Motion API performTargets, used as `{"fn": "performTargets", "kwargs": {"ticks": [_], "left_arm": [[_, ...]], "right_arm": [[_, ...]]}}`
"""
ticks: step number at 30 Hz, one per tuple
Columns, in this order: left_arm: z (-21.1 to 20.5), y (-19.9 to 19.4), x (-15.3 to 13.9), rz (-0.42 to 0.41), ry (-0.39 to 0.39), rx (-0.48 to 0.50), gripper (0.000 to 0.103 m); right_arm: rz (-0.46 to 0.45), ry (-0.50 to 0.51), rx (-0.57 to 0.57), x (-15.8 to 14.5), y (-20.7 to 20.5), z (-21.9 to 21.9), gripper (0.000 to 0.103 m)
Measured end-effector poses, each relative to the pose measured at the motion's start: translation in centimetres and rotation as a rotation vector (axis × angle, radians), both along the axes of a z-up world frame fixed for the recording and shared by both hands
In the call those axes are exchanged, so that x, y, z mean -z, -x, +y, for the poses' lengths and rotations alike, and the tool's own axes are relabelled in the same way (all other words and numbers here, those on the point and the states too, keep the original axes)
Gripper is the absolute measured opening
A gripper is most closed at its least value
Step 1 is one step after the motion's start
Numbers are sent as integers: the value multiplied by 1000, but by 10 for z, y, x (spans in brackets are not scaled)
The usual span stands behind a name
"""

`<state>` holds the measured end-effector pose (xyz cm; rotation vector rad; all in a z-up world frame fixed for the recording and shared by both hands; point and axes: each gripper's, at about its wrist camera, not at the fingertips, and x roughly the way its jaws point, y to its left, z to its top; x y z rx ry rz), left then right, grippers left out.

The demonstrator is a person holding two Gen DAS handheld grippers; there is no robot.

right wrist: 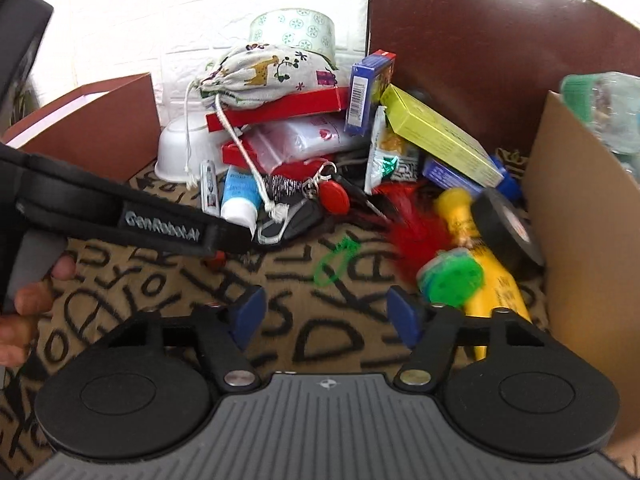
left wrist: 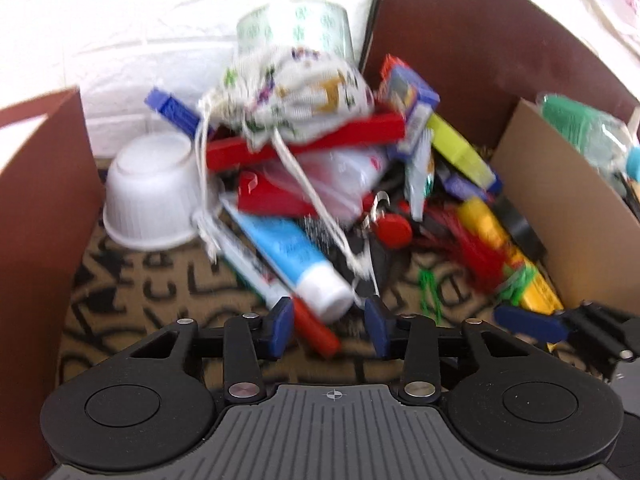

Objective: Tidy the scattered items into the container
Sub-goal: 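Move the left tool to the blue tube while the right tool approaches the key fob, then grasp the blue hand-cream tube with the left tool while the right grasps the black key fob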

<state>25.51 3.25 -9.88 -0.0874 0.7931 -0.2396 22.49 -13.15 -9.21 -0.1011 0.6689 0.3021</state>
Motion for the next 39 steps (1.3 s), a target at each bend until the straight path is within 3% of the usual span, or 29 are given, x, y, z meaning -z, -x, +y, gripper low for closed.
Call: {"fn": "performTargets", "kwargs": {"ticks": [6,11,13,17,20,29,31,33,39], "left_arm": [[-6,-24,2,-10,-38,-7,57],[-2,-41,7,4,-54,-25,62],[-1,-50,13,26,-58,-37,60],[3,-56,20,32,-36,-57,59],[-1,-50,17,36,-51,-48,47],[-15,7,12,55,-60,13,43],[-19,25,12,68,-49,36,49],[-23,45,12,80,-38,62,42],[-25,117,15,126,-4,129,42]], "right_arm": [[-43,-30,-25,-1,-24,12,63],[-43,-35,-72,4,-44,26,49],[-29,-38,-76,9,-52,30,45],[-14,-88,-51,18,-62,26,48],[-1,-74,-68,16,-58,27,43],[32,-14,-96,12,-7,25,35],[42,-1,-100,11,15,27,34],[57,5,-102,10,35,27,33],[111,3,-104,9,110,11,32]]}}
